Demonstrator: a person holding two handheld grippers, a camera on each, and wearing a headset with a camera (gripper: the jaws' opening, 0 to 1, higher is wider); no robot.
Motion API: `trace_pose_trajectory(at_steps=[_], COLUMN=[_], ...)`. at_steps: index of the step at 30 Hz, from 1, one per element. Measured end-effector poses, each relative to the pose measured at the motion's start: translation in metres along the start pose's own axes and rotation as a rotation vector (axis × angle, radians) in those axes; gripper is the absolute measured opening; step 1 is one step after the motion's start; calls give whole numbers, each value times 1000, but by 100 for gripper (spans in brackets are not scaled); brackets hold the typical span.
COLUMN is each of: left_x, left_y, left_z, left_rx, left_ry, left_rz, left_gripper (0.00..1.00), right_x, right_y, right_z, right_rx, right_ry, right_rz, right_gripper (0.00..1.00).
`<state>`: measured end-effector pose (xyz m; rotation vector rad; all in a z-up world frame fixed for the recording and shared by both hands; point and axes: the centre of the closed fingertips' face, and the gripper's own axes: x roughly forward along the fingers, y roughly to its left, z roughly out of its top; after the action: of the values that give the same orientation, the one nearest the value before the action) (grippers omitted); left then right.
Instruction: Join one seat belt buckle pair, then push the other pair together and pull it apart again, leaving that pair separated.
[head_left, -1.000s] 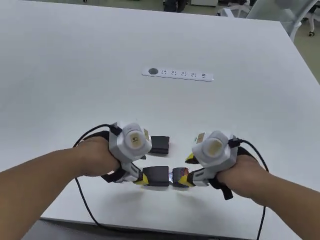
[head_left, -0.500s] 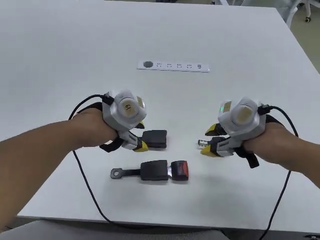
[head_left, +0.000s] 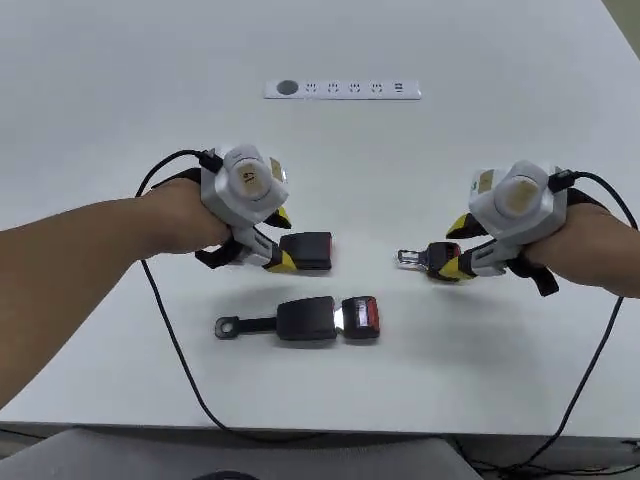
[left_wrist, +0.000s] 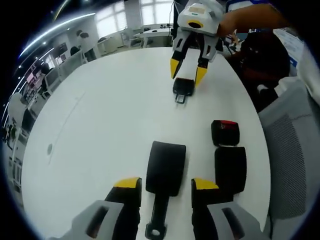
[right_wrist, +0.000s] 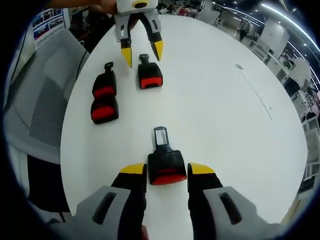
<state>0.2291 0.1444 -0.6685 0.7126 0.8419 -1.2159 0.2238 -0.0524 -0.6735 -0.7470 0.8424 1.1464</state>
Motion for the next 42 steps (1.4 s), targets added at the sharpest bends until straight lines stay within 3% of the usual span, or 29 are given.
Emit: trace_pose_trajectory(at_steps=[9, 13, 23, 27, 34, 42], left_x=[11, 16, 23, 24, 26, 26], left_y=[2, 2, -2, 4, 2, 1], left_z=[6, 4, -1, -4, -5, -6], left_rx=[-1, 8, 114, 114, 108, 99], left_ry=[-9, 2, 53, 46, 51, 53], left_rz=[-46, -64, -53, -64, -72, -68], left_gripper=[35, 33, 33, 33, 33, 33], right_x=[11, 17, 19, 18, 20, 27], right_y=[2, 1, -1, -3, -1, 2], right_z=[0, -4, -6, -7, -8, 12], right_rx=[-30, -47, -68, -53, -42, -64], right_ry=[14, 24, 33, 9, 19, 16], right_rz=[42, 49, 82, 79, 75, 68], right_gripper=[32, 32, 31, 31, 32, 32])
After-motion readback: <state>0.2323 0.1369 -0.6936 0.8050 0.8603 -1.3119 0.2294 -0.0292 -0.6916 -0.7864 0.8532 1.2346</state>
